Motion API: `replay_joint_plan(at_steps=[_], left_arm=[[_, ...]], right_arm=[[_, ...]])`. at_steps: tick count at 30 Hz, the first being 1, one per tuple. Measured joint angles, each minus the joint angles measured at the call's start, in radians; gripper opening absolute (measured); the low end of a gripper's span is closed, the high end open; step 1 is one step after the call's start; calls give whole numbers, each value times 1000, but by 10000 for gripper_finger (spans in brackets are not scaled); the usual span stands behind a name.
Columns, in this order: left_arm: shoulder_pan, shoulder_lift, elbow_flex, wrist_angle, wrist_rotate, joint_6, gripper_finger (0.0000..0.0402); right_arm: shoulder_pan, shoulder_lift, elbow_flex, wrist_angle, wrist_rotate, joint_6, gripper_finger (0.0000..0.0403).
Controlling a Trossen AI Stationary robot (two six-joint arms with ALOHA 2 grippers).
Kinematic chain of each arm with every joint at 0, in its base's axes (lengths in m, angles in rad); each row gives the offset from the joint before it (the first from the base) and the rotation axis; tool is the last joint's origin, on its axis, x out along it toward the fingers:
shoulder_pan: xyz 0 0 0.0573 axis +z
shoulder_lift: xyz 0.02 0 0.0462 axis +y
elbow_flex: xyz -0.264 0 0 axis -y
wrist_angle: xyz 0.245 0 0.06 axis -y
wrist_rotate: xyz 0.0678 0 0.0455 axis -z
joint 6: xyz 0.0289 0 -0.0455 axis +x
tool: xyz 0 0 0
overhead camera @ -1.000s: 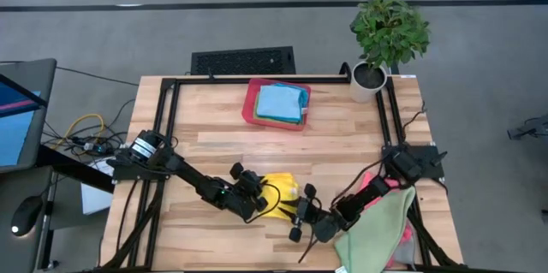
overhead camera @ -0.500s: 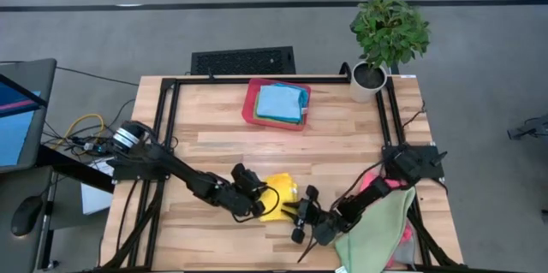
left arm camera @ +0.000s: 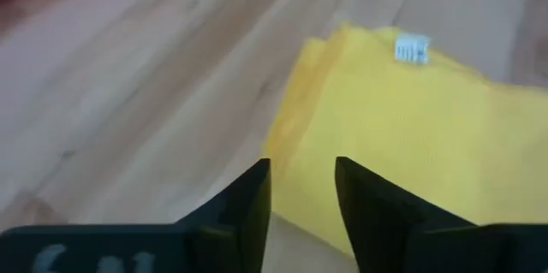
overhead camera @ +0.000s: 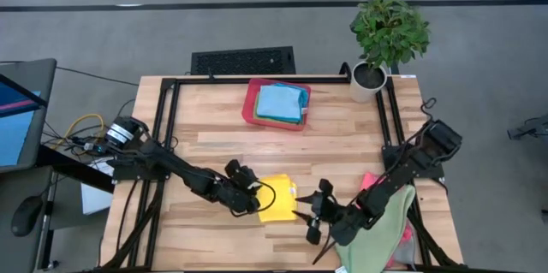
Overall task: Fold microfiber towels
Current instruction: Fold the yellow microfiber cloth, then stack the yellow microfiber cloth on top of the light blue microfiber cloth in the red bin
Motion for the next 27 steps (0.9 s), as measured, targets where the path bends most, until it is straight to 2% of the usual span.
replay_joint_plan(at_steps=[5, 8, 12, 15, 20, 25, 27], left_arm=[[5, 24, 1, 132, 34, 173, 170], [71, 24, 1, 201, 155, 272, 190], [185, 24, 2, 271, 362, 319, 206], [248, 24, 1, 273, 442, 344, 208], [258, 24, 1, 208, 516, 350, 209], [250, 19, 1, 111, 516, 220, 209], [252, -3, 1, 120, 553, 179, 209]], right_arm=[[3, 82, 0, 13, -119, 89, 210], [10, 99, 8, 18, -147, 124, 203], [9, 106, 33, 23, -140, 98, 188], [-5, 106, 34, 4, -135, 93, 177], [-29, 143, 19, -54, -116, 129, 166], [-76, 163, 19, -142, -234, 288, 170], [-93, 142, 19, -168, -268, 315, 182]])
